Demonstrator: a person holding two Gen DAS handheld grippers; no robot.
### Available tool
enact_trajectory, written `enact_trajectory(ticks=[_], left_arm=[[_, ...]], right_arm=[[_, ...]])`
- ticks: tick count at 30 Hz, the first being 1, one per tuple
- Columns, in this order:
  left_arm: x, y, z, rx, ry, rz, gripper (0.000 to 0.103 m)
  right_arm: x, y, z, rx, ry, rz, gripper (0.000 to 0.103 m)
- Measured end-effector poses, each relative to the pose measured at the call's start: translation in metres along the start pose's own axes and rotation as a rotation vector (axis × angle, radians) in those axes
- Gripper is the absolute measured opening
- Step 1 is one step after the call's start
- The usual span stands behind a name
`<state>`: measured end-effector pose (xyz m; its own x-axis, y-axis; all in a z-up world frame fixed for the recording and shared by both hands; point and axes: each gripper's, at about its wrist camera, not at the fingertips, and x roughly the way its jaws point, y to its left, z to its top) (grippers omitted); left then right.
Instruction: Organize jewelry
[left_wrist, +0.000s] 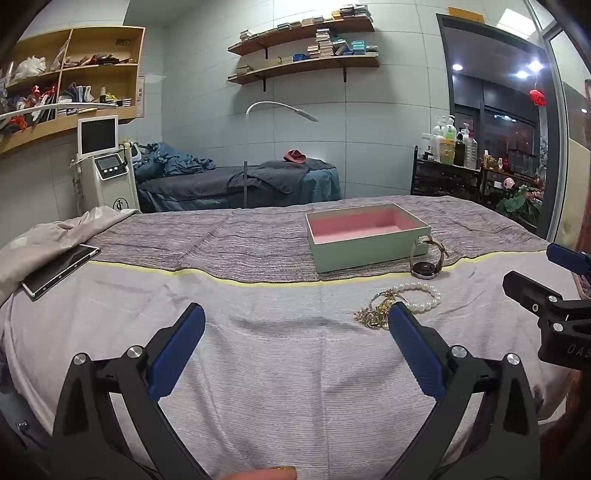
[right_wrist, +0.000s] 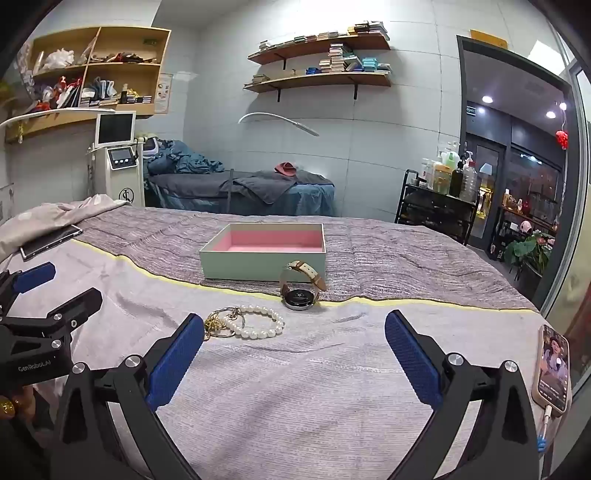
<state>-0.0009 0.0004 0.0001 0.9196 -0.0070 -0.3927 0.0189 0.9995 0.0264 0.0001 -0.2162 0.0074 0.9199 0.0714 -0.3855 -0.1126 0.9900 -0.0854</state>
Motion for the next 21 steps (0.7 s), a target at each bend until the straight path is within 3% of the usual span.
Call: enact_trajectory(ticks=[21], left_arm=[[-0.0031, 0.0035, 0.0019, -0.002, -0.005, -0.002, 0.098]], right_arm=[[0.0001, 0.0034, 0.0014, -0.008, 0.004, -0.003, 0.096]])
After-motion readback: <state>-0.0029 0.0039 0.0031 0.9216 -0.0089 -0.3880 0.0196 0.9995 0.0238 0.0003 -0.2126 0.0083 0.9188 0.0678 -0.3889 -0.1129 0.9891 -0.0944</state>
